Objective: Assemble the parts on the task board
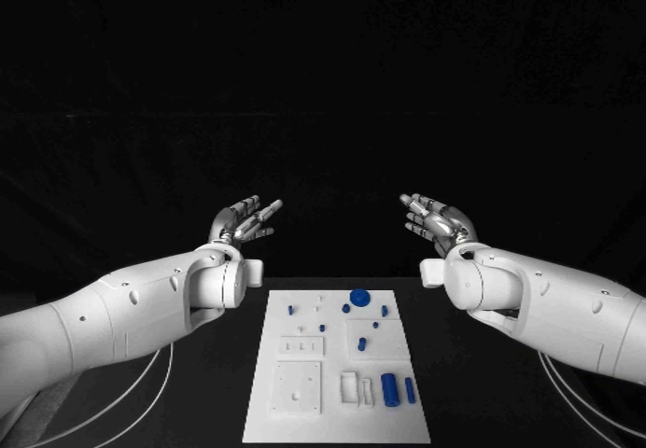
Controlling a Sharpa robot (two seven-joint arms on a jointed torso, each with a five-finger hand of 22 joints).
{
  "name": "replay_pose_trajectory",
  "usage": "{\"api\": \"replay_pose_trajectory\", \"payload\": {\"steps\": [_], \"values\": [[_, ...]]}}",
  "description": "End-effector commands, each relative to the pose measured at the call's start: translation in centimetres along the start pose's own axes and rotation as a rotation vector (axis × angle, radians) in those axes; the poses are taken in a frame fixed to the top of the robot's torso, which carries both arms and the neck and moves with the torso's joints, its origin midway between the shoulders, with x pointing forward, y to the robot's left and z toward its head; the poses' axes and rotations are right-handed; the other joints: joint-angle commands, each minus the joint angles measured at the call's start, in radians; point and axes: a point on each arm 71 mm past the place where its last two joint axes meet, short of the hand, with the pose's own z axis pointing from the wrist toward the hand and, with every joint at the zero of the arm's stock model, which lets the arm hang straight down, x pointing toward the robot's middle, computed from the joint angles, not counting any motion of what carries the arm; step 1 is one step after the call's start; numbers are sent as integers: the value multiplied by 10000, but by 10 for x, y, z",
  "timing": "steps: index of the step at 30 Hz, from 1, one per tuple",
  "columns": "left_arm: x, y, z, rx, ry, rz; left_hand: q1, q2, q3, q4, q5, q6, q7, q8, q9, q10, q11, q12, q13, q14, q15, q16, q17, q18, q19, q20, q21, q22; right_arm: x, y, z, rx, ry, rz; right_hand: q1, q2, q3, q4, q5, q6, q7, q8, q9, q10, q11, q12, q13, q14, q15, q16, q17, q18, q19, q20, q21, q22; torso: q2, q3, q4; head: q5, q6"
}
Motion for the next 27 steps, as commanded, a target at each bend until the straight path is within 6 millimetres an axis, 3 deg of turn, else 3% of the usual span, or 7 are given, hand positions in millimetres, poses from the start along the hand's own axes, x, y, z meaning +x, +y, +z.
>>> {"api": "replay_pose_trajectory", "payload": {"steps": [1,9,14,15,17,19,27], "values": [[0,-5,17,-520,1009,-128,426,89,-123,-60,131,206,58,80,23,191,41,76,22,230,33,59,21,216,304,96,75,37,4,-1,11,1034,2027,-63,853,-51,48,-570,45,607,506,72,41,706,113,96,53,706,118,90,45,47,473,-7,116,47,0,-3,1,1,-1],[-11,-21,42,-583,1058,219,415,90,-128,-33,22,300,122,89,30,350,107,85,30,265,32,60,22,215,303,95,76,37,-11,9,30,1647,2775,-303,1268,-60,100,-1363,-159,2379,365,145,122,2558,31,179,134,3500,-20,210,164,-58,3206,-486,569,209,0,-3,1,1,-1],[-12,-23,45,-588,1062,260,492,189,-166,-81,20,612,289,108,46,847,269,105,52,650,101,77,40,228,363,91,94,46,-14,11,33,1772,2914,-360,1299,-126,438,-1779,-147,4555,177,227,215,5585,-387,274,264,6784,-587,282,293,-113,5607,-1070,1184,328,0,-3,1,1,-1],[-13,-20,38,-420,1389,183,501,215,-185,-96,26,669,314,110,48,965,297,113,58,844,125,83,47,232,378,89,96,47,-20,0,34,413,2645,-4168,1311,-139,538,-1855,-154,4856,146,262,238,5973,-458,302,277,7091,-703,347,326,-114,5845,-1182,1268,343,65,-40,4,14,-106],[-15,-20,36,-270,1398,183,586,340,-214,-187,121,1310,660,174,87,2334,757,189,121,4069,657,639,242,126,877,-302,359,154,-17,-3,34,213,2832,-5014,1252,-192,787,-1991,-229,5641,65,315,287,6410,-645,324,282,8033,-1069,479,437,-85,6634,-1522,1595,425,102,-67,-9,4,-79],[-17,-21,35,-144,1414,177,624,457,-333,-323,163,1778,814,169,106,2947,856,207,150,4662,514,621,233,-360,1293,-721,586,198,-13,-6,33,27,3035,-5835,1151,-250,971,-2064,-298,6172,-24,347,327,6938,-887,322,286,9227,-1494,789,675,-22,7661,-1964,2111,608,131,-75,-2,-21,-39],[-17,-23,23,116,2020,126,819,768,-560,-727,236,4100,626,285,226,6465,380,358,246,6685,-63,817,308,-914,2473,-1631,1392,426,4,-10,31,-884,3493,-8481,1010,-624,1538,-2741,-250,6802,-216,314,321,7550,-1241,313,281,10989,-2245,3964,3198,141,9935,-2917,4174,1729,389,-9,106,-69,3]]}}
